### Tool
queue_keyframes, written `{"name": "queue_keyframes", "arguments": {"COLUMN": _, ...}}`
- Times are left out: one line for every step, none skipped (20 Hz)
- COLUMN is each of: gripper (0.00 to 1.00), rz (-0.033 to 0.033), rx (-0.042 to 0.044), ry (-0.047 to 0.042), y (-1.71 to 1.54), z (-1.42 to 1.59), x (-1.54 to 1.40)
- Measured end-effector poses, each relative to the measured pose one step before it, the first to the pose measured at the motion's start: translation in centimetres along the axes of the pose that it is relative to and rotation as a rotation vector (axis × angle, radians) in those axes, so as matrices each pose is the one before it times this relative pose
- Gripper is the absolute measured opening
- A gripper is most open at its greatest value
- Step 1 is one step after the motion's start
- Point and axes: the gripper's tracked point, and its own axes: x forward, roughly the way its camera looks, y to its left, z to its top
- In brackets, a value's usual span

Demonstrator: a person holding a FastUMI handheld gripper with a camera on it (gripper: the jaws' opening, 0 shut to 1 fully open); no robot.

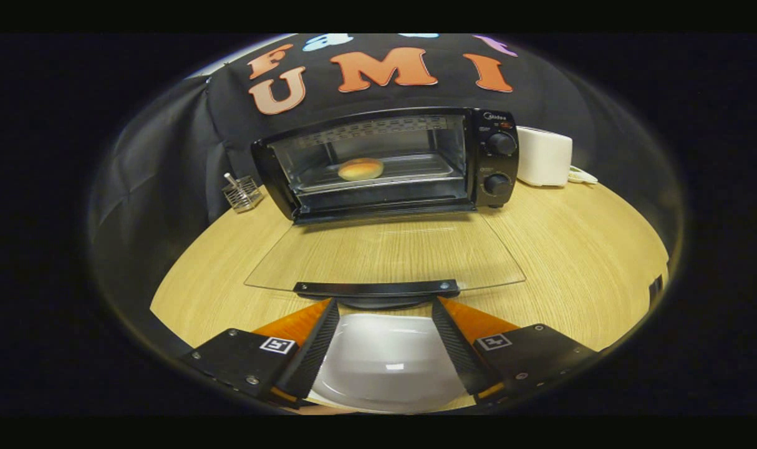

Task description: Open the toaster oven, put the food inside, and close the toaster oven door.

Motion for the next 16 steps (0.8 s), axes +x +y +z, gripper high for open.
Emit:
{"name": "queue_keyframes", "arguments": {"gripper": 0.90, "rz": -0.00659, "rx": -0.00811, "ry": -0.00242, "y": 0.063, "z": 0.058, "x": -0.042}}
{"name": "queue_keyframes", "arguments": {"gripper": 0.90, "rz": -0.00018, "rx": -0.00678, "ry": -0.01305, "y": 0.187, "z": -0.001, "x": -0.099}}
{"name": "queue_keyframes", "arguments": {"gripper": 0.90, "rz": -0.00461, "rx": -0.00277, "ry": -0.00303, "y": 0.004, "z": 0.557, "x": 0.056}}
{"name": "queue_keyframes", "arguments": {"gripper": 0.90, "rz": -0.00113, "rx": 0.00740, "ry": -0.00400, "y": 0.050, "z": 0.243, "x": -0.140}}
{"name": "queue_keyframes", "arguments": {"gripper": 0.90, "rz": 0.00032, "rx": 0.00498, "ry": 0.00448, "y": 0.065, "z": -0.021, "x": -0.052}}
{"name": "queue_keyframes", "arguments": {"gripper": 0.90, "rz": -0.00117, "rx": 0.00281, "ry": -0.00073, "y": -0.026, "z": 0.106, "x": 0.039}}
{"name": "queue_keyframes", "arguments": {"gripper": 0.90, "rz": 0.00098, "rx": -0.00044, "ry": 0.00647, "y": 0.086, "z": -0.061, "x": 0.030}}
{"name": "queue_keyframes", "arguments": {"gripper": 0.90, "rz": 0.00180, "rx": 0.00035, "ry": -0.00168, "y": 0.014, "z": 0.189, "x": -0.080}}
{"name": "queue_keyframes", "arguments": {"gripper": 0.90, "rz": 0.00180, "rx": 0.00441, "ry": -0.00365, "y": -0.033, "z": 0.179, "x": -0.157}}
{"name": "queue_keyframes", "arguments": {"gripper": 0.90, "rz": 0.00271, "rx": 0.00567, "ry": -0.00564, "y": 0.060, "z": 0.330, "x": -0.237}}
{"name": "queue_keyframes", "arguments": {"gripper": 0.90, "rz": 0.00138, "rx": 0.00404, "ry": -0.00927, "y": 0.033, "z": 0.385, "x": -0.223}}
{"name": "queue_keyframes", "arguments": {"gripper": 0.90, "rz": 0.00182, "rx": 0.00191, "ry": -0.00397, "y": 0.072, "z": 0.360, "x": -0.163}}
{"name": "queue_keyframes", "arguments": {"gripper": 0.90, "rz": 0.00078, "rx": -0.00202, "ry": -0.01326, "y": -0.016, "z": 0.388, "x": -0.334}}
{"name": "queue_keyframes", "arguments": {"gripper": 0.90, "rz": 0.00117, "rx": -0.00368, "ry": -0.00840, "y": 0.097, "z": 0.373, "x": -0.259}}
{"name": "queue_keyframes", "arguments": {"gripper": 0.90, "rz": 0.00039, "rx": -0.00711, "ry": -0.01953, "y": 0.194, "z": 0.573, "x": -0.162}}
{"name": "queue_keyframes", "arguments": {"gripper": 0.90, "rz": -0.00158, "rx": -0.00796, "ry": -0.02083, "y": 0.007, "z": 0.604, "x": -0.202}}
